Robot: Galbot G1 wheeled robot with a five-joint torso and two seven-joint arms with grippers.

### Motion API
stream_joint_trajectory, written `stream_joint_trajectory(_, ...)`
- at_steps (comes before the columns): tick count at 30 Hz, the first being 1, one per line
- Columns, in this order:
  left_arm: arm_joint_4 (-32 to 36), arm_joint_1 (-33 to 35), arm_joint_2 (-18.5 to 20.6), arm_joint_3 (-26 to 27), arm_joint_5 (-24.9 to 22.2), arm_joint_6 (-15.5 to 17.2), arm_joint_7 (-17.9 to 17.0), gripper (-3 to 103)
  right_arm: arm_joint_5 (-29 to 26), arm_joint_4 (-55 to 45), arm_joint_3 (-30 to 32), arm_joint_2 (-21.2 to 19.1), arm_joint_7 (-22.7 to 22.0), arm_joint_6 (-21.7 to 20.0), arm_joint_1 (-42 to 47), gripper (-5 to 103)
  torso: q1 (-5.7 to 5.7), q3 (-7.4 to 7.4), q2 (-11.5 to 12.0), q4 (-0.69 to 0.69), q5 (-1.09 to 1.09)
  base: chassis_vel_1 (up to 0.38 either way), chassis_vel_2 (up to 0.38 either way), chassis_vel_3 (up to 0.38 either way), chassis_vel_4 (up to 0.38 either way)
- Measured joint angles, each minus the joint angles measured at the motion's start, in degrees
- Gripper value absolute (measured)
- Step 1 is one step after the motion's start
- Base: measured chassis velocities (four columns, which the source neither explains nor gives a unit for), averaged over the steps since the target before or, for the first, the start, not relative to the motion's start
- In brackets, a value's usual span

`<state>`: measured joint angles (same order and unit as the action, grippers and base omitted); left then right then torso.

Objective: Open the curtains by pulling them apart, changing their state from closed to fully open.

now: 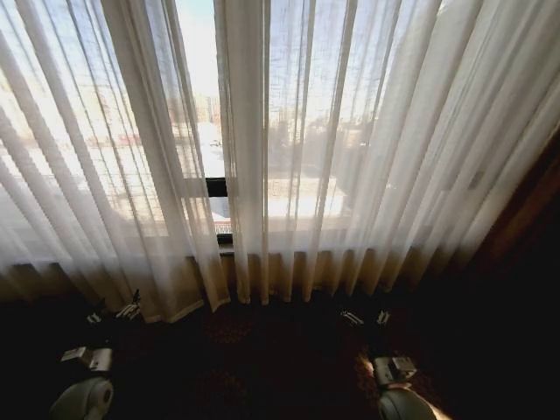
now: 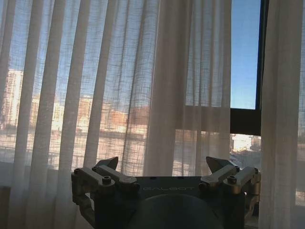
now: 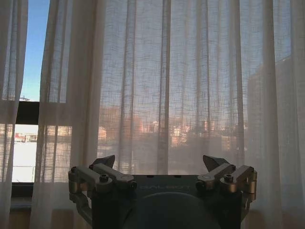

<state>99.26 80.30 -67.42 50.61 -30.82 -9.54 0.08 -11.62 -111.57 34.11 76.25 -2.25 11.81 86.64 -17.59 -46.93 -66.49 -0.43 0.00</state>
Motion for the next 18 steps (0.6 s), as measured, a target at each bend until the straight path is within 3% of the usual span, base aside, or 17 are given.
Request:
stream_joint_trajectory(5, 0.00, 0.00, 0.00, 0.00, 0.00, 0.00, 0.00, 100, 0.00, 0.36, 0.12, 0.12, 2.65, 1.30, -0.22, 100, 0.00, 0.00, 0.00, 0.00, 0.00, 0.000, 0.000, 0.000, 0.000)
stream_joint_trajectory(18, 0.00, 0.00, 0.00, 0.00, 0.00, 0.00, 0.00, 100, -0.35, 0.22, -0.11, 0.16, 3.05, 1.44, -0.15, 100, 0.01, 0.00, 0.00, 0.00, -0.01, -0.043, 0.039, 0.044, -0.041)
